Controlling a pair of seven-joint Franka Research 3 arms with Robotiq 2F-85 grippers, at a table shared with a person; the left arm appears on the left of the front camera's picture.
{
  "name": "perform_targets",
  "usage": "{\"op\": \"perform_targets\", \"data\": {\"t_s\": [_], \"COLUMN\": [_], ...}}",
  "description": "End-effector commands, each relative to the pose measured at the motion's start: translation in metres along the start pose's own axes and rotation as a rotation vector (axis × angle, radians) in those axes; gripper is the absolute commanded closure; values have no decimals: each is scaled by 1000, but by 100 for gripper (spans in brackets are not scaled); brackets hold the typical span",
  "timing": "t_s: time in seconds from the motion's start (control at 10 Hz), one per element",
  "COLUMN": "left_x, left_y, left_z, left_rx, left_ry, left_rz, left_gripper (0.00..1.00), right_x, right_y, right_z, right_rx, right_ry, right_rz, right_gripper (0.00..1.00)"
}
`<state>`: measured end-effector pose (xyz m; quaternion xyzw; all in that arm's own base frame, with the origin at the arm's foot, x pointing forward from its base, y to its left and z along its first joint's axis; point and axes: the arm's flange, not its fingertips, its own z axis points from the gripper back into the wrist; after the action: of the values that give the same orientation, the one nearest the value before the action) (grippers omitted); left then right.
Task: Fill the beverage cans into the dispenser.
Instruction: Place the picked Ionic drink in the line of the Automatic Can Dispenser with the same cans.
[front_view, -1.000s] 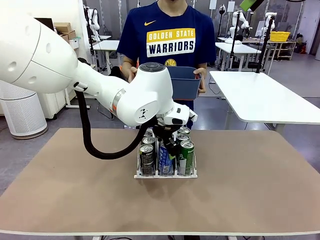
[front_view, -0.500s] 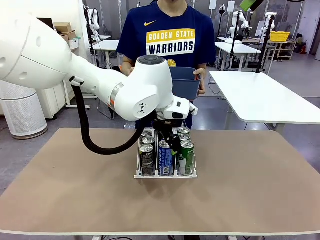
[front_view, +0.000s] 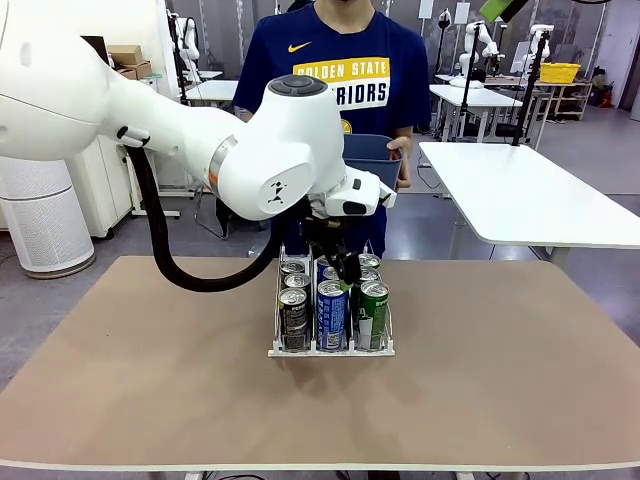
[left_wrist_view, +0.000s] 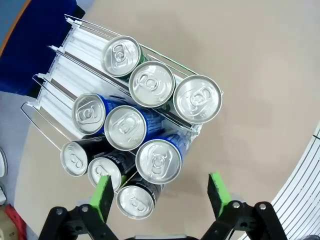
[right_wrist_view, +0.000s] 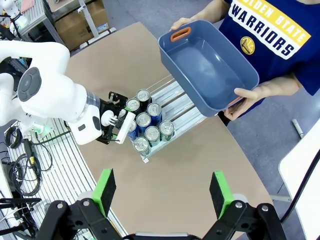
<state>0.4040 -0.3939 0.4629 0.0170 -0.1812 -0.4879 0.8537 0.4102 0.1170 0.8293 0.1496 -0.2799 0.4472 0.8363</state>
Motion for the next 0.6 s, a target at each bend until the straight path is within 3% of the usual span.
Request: {"op": "perform_targets", "data": {"t_s": [0.0,0.3,0.5], "left_x": [0,-1,-23], "left_y": [2,-1,15], "left_z": [-11,-12,40], "left_rx": [-13,-13,-111], "left_ry": [4,14,-44], "left_rz": [0,1,-38], "left_gripper": [0,0,0], "right_x": [-2,-2,-2], "right_y": [2,2,2], "right_z": [1,1,1], "right_rx": [1,1,1], "right_ry": [1,1,1], "right_rz": [-1,-1,-1], "right_gripper": [0,0,0]}}
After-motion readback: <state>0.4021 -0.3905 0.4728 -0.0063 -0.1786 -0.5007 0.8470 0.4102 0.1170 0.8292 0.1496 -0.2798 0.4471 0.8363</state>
